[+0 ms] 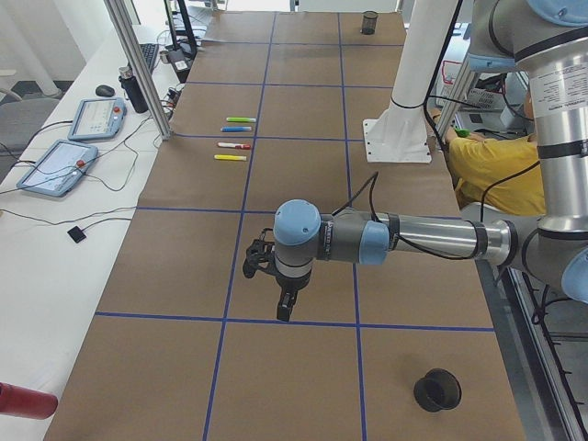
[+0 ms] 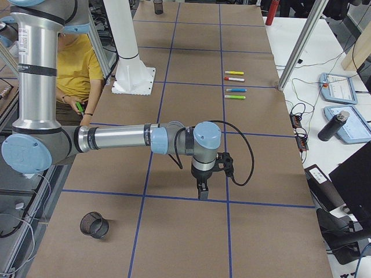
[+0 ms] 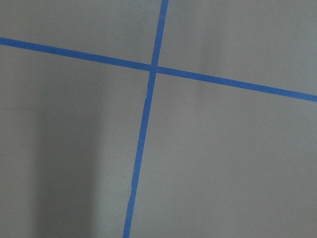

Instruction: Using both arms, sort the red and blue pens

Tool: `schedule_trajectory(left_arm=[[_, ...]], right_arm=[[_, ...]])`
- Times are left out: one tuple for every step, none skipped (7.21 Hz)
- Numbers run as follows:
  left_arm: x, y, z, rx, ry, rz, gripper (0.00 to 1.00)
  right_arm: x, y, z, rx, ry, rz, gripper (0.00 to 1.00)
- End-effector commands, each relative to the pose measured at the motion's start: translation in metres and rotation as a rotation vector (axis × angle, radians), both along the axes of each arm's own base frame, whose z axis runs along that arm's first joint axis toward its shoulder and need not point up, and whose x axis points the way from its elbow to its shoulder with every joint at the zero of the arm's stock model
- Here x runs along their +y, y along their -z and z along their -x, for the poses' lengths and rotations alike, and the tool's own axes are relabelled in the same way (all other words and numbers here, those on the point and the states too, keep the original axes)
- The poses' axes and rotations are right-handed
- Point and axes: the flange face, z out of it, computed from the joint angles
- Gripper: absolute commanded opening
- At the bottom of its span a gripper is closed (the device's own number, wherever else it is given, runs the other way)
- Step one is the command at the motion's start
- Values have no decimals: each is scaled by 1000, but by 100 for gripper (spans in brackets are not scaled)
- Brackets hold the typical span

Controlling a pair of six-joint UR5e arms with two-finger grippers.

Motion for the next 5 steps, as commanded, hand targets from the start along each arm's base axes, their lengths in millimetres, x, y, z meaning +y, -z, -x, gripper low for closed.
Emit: schedule_trajectory(left_arm=[[-1,2,-1,2,-1,-3,100],[-1,7,-4,46,-5,-7,100],[0,11,-10,110,-14,-3,100],[-1,11,-11,115,-17,-4,100],[-7,18,-11,117,-16,-20,100]], right_arm=[[0,-2,1,-1,4,2,100],[1,-3,2,-3,3,9,100],[0,-3,5,-3,8,8,100],[-4,6,7,-14,10,-8,100],[-10,17,13,-34,22,-31,100]])
